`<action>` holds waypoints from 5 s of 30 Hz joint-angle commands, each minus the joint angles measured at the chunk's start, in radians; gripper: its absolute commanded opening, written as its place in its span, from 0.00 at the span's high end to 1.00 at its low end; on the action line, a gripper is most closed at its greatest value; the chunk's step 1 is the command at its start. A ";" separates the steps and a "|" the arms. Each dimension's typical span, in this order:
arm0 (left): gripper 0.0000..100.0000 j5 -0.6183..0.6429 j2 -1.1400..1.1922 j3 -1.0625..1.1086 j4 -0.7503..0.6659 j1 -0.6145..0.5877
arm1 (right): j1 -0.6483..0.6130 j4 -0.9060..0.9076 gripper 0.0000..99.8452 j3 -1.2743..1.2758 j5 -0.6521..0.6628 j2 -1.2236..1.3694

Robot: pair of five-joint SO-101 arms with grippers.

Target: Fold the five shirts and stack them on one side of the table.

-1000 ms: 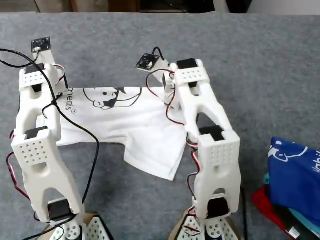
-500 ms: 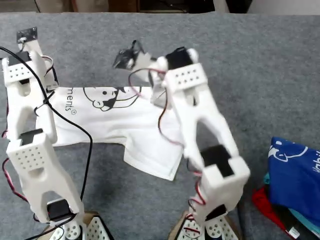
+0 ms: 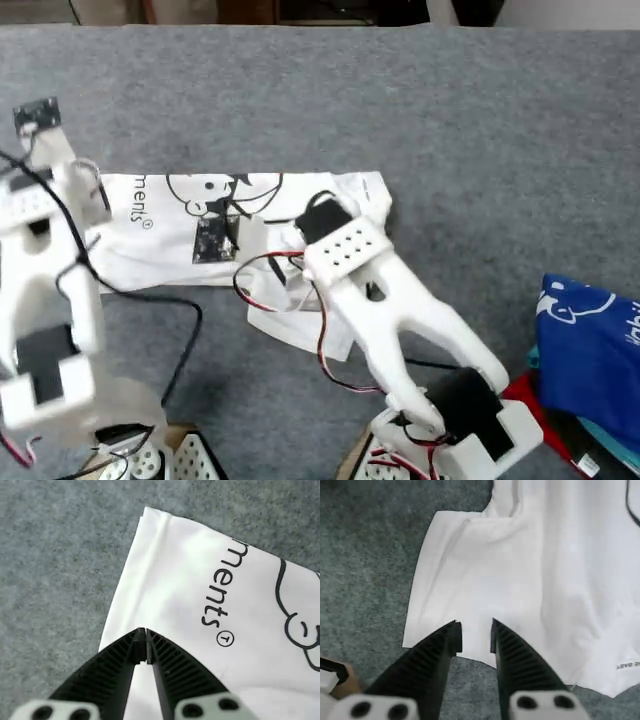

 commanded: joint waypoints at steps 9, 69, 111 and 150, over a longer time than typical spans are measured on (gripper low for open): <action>0.98 0.224 -0.114 0.290 -0.468 -0.150 | -0.136 -0.063 0.85 0.176 0.000 -0.001; 0.98 0.226 -0.036 0.210 -0.419 -0.149 | -0.151 -0.247 0.94 0.335 -0.141 -0.045; 0.98 0.180 -0.036 0.213 -0.419 -0.146 | -0.185 -0.259 0.89 0.239 -0.296 0.214; 0.98 0.178 -0.036 0.210 -0.397 -0.146 | 0.173 0.276 0.99 -1.018 0.304 0.768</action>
